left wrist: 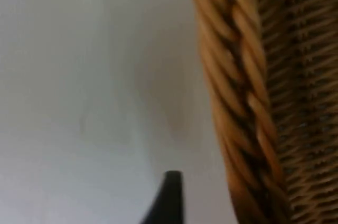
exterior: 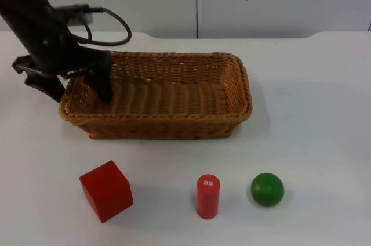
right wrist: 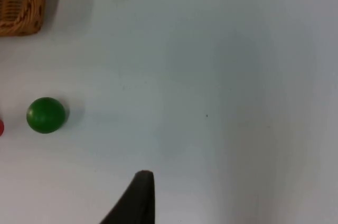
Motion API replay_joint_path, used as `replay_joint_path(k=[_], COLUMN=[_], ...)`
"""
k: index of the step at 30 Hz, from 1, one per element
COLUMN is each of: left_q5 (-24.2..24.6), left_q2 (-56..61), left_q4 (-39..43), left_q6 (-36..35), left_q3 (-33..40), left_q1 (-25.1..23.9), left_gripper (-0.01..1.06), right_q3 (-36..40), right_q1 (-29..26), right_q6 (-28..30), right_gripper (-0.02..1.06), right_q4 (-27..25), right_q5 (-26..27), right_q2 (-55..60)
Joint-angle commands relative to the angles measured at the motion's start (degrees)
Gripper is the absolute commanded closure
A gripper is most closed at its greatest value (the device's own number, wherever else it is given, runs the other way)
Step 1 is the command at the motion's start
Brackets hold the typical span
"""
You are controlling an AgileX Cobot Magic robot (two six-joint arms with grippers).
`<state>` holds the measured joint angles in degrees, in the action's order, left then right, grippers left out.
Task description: Pick up the basket with the left hand and place the object to the left of the red cylinder into the basket with the right hand.
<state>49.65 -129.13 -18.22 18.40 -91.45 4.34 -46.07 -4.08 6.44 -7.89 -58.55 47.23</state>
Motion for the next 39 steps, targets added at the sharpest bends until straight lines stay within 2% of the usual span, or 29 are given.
replay_joint_path(k=[1,2,6,7,8,11,15,16,17,21,25,30,32,33,37,38,39], left_q5=[-0.1,-0.1,-1.3,-1.3,-0.7,0.9,7.8,7.8,11.0,17.1,20.3,20.3,20.3,20.3,20.3,20.3,20.3], left_q2=[-0.6,-0.6,-0.4,-0.4,-0.3,-0.1,1.8,1.8,3.1,7.1,10.5,13.2,13.2,13.2,13.2,13.2,13.2], left_q4=[-0.8,-0.8,-0.7,-0.7,-1.3,-2.3,-10.8,-10.8,-12.9,-13.8,-11.7,-10.8,-10.8,-10.8,-12.1,-12.1,-12.8], left_q6=[0.4,0.4,0.2,0.2,-1.6,-5.0,-5.9,-5.9,-7.1,-11.7,-14.5,-17.0,-18.4,-18.4,-19.9,-19.9,-19.9], left_q3=[-0.3,-0.3,-1.0,-1.0,-2.2,-5.3,-12.9,-12.9,-15.6,-21.4,-25.9,-32.3,-34.8,-34.8,-35.1,-35.1,-35.1], left_q1=[0.3,0.3,0.3,0.3,0.3,0.3,0.3,0.3,0.3,0.4,0.4,0.4,0.4,0.4,0.4,0.4,0.4], left_gripper=[0.49,0.49,0.98,0.98,1.05,1.05,1.05,1.05,1.05,1.05,1.05,1.05,1.05,1.05,1.05,1.05,1.05], right_q3=[-0.2,-0.2,-0.2,-0.2,-0.2,-0.2,-0.2,-0.2,-0.2,-0.2,-0.2,-0.2,-0.2,-0.2,0.0,0.0,0.0], right_q1=[0.1,0.1,0.1,0.1,0.1,0.1,0.1,0.1,0.1,0.1,0.1,0.2,3.0,3.0,11.5,11.5,13.7], right_q6=[0.5,0.5,0.5,0.5,0.5,0.5,0.5,0.5,0.5,0.5,-0.9,1.5,2.4,2.4,1.2,1.2,0.0], right_gripper=[-0.01,-0.01,-0.01,-0.01,-0.01,-0.01,-0.01,-0.01,-0.01,-0.01,-0.01,-0.01,-0.01,-0.01,-0.01,-0.01,-0.01], right_q4=[0.5,0.5,1.9,1.9,1.7,1.7,1.9,1.9,2.0,2.7,3.5,-0.6,-2.4,-2.4,1.5,1.5,2.2], right_q5=[0.0,0.0,0.3,0.3,0.4,0.6,1.0,1.0,1.3,1.2,0.4,-0.2,-0.9,-0.9,-1.5,-1.5,-1.4], right_q2=[-0.1,-0.1,-0.1,-0.1,-0.1,-0.1,-0.1,-0.1,-0.1,-0.1,-0.1,-0.1,0.0,0.0,2.6,2.6,3.7])
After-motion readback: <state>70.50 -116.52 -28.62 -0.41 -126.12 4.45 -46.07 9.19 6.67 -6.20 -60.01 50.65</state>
